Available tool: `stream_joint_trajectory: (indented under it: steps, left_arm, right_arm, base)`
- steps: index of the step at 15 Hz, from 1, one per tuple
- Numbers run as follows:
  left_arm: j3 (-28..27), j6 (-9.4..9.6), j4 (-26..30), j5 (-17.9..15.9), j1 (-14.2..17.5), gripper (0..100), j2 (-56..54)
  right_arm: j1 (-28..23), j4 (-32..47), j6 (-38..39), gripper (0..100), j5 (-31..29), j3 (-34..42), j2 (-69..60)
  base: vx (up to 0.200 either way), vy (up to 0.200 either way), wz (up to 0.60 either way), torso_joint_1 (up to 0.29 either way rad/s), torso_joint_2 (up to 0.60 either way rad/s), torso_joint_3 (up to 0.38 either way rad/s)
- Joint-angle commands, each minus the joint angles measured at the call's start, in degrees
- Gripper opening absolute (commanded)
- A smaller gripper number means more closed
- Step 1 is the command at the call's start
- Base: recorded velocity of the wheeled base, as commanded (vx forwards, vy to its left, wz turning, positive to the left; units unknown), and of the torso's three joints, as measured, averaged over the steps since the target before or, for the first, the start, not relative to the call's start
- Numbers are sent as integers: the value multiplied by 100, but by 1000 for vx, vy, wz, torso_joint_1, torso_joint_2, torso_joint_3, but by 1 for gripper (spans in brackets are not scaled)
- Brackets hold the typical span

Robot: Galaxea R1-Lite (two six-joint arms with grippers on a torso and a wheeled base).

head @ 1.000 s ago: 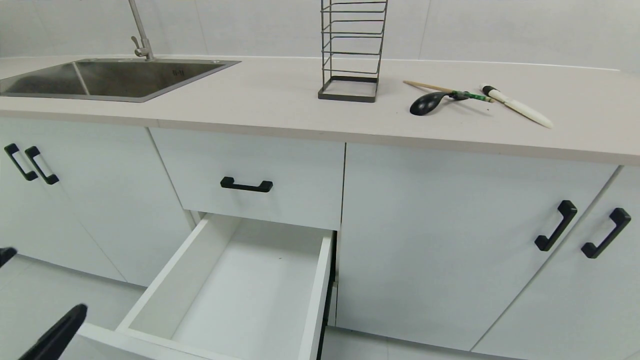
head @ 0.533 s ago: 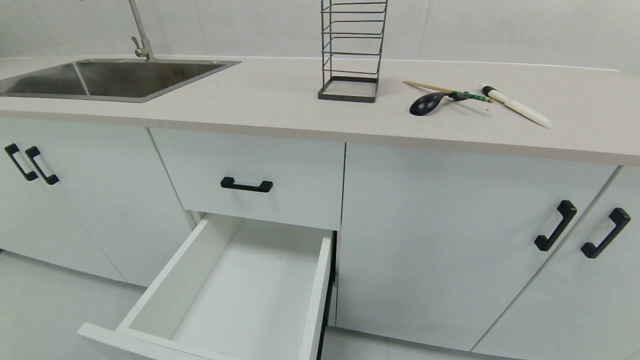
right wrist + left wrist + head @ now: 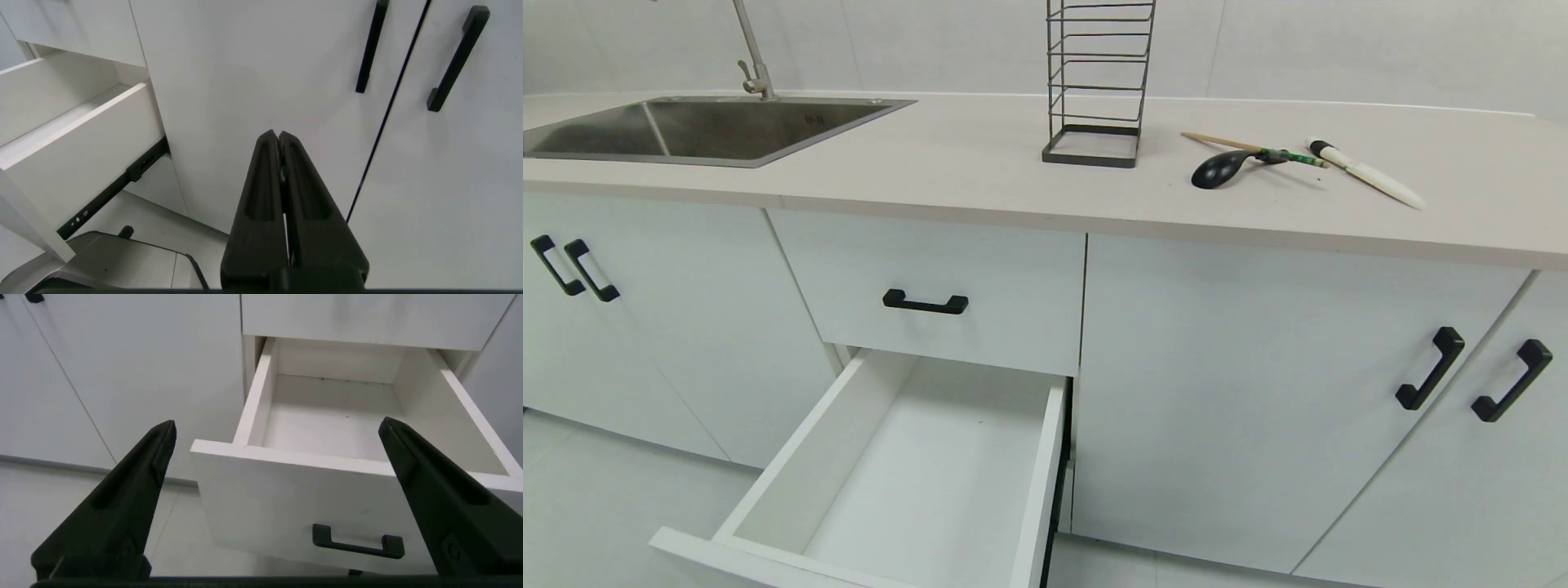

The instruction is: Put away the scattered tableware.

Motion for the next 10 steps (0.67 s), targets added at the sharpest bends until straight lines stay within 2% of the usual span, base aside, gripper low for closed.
stream_joint_trajectory:
  steps: [1,2,5,10]
  left_arm:
    - [0,8,-1,18,1,100,10]
    - [0,-1,-1,18,1,100,10]
    - [0,8,-1,27,1,100,10]
    - [0,8,-1,27,1,100,10]
  right_arm:
    - [1,0,7,0,1,0,5]
    - [1,0,7,0,1,0,5]
    - [1,0,7,0,1,0,5]
    - [1,0,-1,0,-8,0,5]
  base:
    - [0,0,0,0,0,0]
    - [0,0,0,0,0,0]
    - [0,-200,0,1,4,-1]
    - [0,0,0,0,0,0]
